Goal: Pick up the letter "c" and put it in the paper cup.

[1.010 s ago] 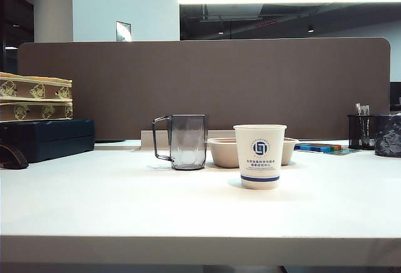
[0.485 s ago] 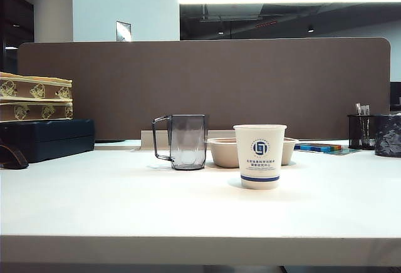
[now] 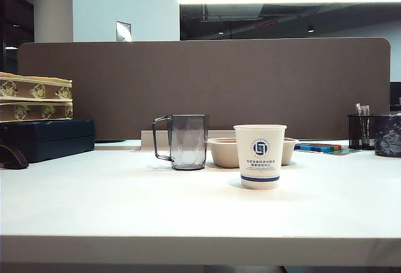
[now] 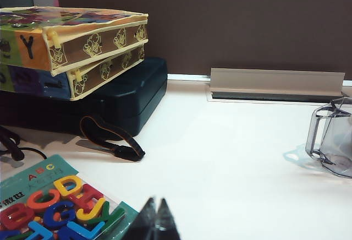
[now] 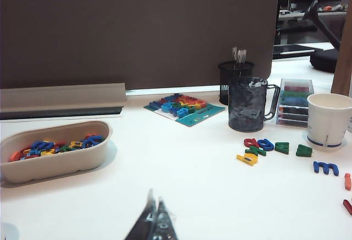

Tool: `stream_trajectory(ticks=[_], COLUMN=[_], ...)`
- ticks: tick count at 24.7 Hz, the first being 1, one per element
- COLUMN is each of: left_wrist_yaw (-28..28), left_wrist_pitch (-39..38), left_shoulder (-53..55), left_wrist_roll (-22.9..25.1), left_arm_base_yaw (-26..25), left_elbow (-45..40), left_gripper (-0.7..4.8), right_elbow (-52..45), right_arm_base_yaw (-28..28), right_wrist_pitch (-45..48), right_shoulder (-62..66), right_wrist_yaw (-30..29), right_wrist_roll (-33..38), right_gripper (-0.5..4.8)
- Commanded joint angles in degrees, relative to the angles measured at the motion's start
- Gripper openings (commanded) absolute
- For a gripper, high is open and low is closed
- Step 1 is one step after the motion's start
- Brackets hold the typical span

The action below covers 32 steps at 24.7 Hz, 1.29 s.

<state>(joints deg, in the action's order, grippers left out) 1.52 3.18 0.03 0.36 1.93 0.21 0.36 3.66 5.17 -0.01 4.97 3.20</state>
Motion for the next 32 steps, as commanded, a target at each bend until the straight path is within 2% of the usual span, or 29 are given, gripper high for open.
stream_trajectory(ticks=[1,9,32], left_wrist_yaw=[-0.28,-0.28,-0.28], left_wrist_pitch=[0.61,3.76,1.97], left_shoulder=[0.04,0.04,0.04], left_wrist_roll=[0.04,0.04,0.04], left_arm_base_yaw=[-0.04,-0.04,-0.04], left_elbow=[0.17,0.17,0.15], left_gripper=[-0.05,-0.05,-0.05], right_elbow=[-0.39,-0.39,-0.39], right_arm_base_yaw=[0.02,0.02,0.02], right_wrist_pitch=[1.03,1.03,0.85], right_shoulder=[0.0,0.0,0.0], right_wrist_yaw=[0.26,0.26,0.26], right_wrist_roll=[0.2,0.2,0.17], right_gripper=[-0.01,-0.01,-0.01])
